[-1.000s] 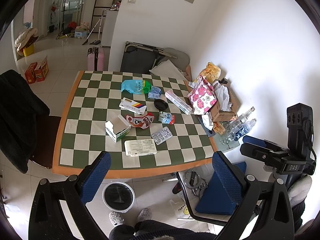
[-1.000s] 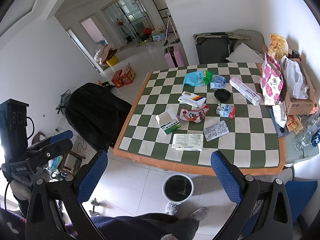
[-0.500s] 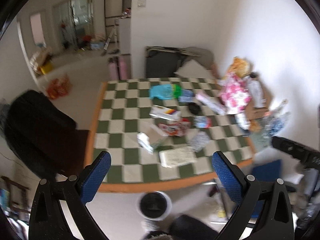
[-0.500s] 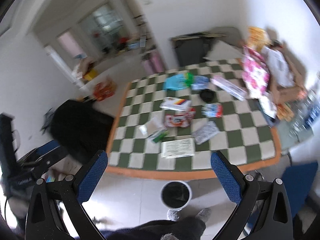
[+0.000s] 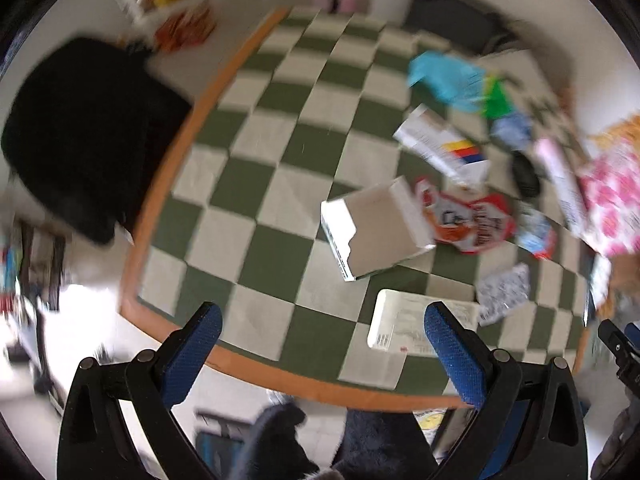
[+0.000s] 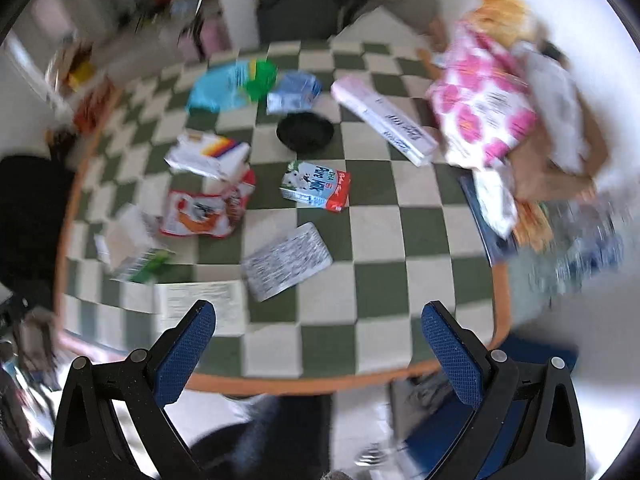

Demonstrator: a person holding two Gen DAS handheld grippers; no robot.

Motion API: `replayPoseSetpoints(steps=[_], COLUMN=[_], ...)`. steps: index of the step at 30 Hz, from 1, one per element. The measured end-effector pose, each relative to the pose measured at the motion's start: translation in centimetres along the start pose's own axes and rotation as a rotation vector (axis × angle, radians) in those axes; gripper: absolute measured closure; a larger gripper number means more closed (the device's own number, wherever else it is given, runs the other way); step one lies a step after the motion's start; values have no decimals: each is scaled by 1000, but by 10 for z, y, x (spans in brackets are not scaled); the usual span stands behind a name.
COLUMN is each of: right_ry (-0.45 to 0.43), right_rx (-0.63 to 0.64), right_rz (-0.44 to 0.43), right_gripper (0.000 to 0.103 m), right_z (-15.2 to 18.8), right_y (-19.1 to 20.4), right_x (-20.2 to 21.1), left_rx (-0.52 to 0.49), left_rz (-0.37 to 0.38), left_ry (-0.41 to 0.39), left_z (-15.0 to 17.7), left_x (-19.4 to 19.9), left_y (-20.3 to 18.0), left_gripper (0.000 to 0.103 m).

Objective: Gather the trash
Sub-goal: 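Grasp the white box with the left tool while the right tool grasps the milk carton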

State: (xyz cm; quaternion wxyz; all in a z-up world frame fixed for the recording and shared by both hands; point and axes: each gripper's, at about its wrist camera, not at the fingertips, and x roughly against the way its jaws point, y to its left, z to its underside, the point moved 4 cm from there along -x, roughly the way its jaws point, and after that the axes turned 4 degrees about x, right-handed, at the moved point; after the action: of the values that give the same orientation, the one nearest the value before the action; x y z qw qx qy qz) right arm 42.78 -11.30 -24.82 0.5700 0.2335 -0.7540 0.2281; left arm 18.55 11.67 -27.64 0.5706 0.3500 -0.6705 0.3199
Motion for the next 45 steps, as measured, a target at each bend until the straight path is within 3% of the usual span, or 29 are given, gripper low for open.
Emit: replayPoseSetpoints(steps=[4, 10, 16, 19, 21, 22, 23, 27, 30, 31, 32, 35, 39, 40, 41, 42, 45], right_ry=[95, 207, 253, 276, 299, 312, 315, 366, 450, 464, 458, 418, 389, 388, 383, 382, 336], right_rx=[138, 295, 454, 529, 552, 540, 514, 220, -77, -89, -75, 32, 234, 256, 258, 248, 201], right_rz=[27, 46, 64, 62, 57, 42, 21, -35, -208, -236, -247, -201, -55, -38, -31, -33, -46], right_gripper=[0, 0, 0, 0, 10, 23, 27, 29, 21, 9, 8, 7, 8, 14, 35, 41, 42], right_z=[-41, -96, -123, -125, -123, -122, -122, -124, -120, -119, -119, -118, -104, -100, -97, -94, -89], right_y=[2, 14, 33, 43, 47, 47, 46, 16, -9, -10, -10, -4, 16, 19, 21, 24, 32], right_x=[-68, -158, -211, -231, -242, -245, -245, -247, -251, -251, -248, -235, -231, -232, -233, -235, -233], left_rx=[133, 244, 244, 218, 185, 167, 150, 95, 95, 92, 85, 64, 39, 32, 25, 20, 5], left_rz=[39, 46, -17, -42, -52, -58, -66, -89, -84, -85, -87, -91, -101, -106, -111, -115, -130], left_ry=[121, 184, 227, 217, 196, 188, 180, 156, 155, 153, 150, 135, 109, 101, 93, 85, 54], left_z=[-10, -37, -52, -57, -60, -61, -62, -65, -68, -68, -70, -81, -84, -85, -85, -86, -85], left_x=[-46, -90, -123, -126, -123, -122, -121, -119, -119, -119, -119, -128, -130, -127, -125, -122, -112], left_y=[-16, -46, -55, -56, -59, -61, -64, -71, -73, -73, -74, -62, -71, -73, -75, -76, -78], left_gripper=[1, 1, 1, 17, 18, 18, 18, 18, 18, 18, 18, 18, 18, 19, 19, 18, 19])
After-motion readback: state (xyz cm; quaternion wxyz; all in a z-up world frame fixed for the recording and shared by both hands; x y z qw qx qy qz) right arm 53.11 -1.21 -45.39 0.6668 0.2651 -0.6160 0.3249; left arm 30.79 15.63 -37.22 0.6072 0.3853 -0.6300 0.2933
